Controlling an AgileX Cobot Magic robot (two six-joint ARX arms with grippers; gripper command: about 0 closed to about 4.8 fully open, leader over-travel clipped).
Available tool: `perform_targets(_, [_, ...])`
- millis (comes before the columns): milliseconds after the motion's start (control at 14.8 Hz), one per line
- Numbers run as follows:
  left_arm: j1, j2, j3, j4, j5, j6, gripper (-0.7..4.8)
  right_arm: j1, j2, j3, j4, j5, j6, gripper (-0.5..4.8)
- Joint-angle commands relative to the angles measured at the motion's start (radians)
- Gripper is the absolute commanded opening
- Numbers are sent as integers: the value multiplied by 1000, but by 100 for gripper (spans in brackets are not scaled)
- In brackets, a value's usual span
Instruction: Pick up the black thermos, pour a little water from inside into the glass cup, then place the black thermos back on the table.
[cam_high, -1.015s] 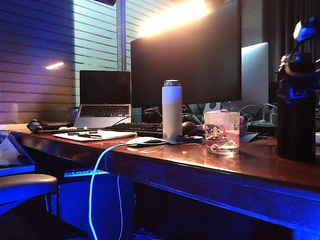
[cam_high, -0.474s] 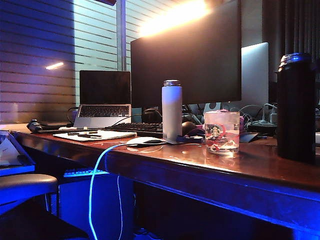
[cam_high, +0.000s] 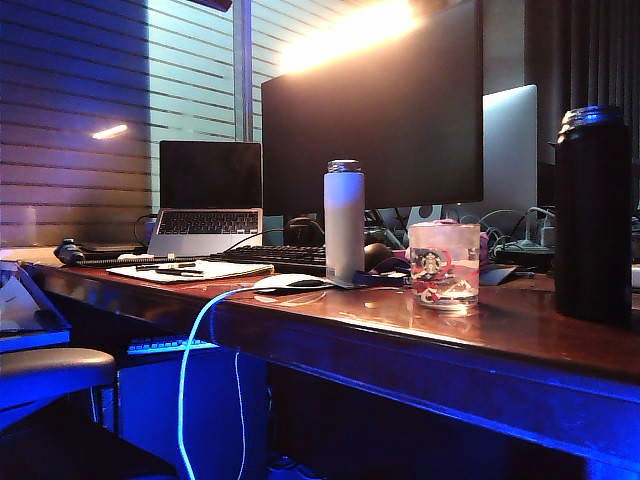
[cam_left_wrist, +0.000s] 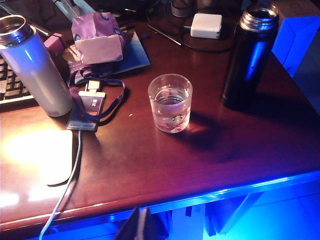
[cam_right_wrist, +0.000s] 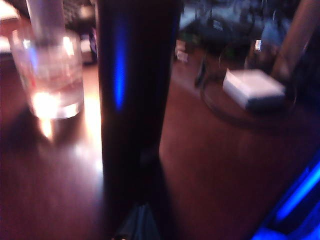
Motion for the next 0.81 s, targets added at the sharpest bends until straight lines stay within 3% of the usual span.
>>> perform_targets(68, [-1, -2, 5, 8, 4, -6, -4, -22, -88, -24, -102, 16, 9, -1])
perform_targets(338, [-1, -2, 5, 9, 4, -6, -4, -87, -202, -24, -269, 13, 10, -1])
perform_targets(812, [-1, -2, 5, 5, 4, -6, -4, -94, -284, -24, -275, 0, 31, -1])
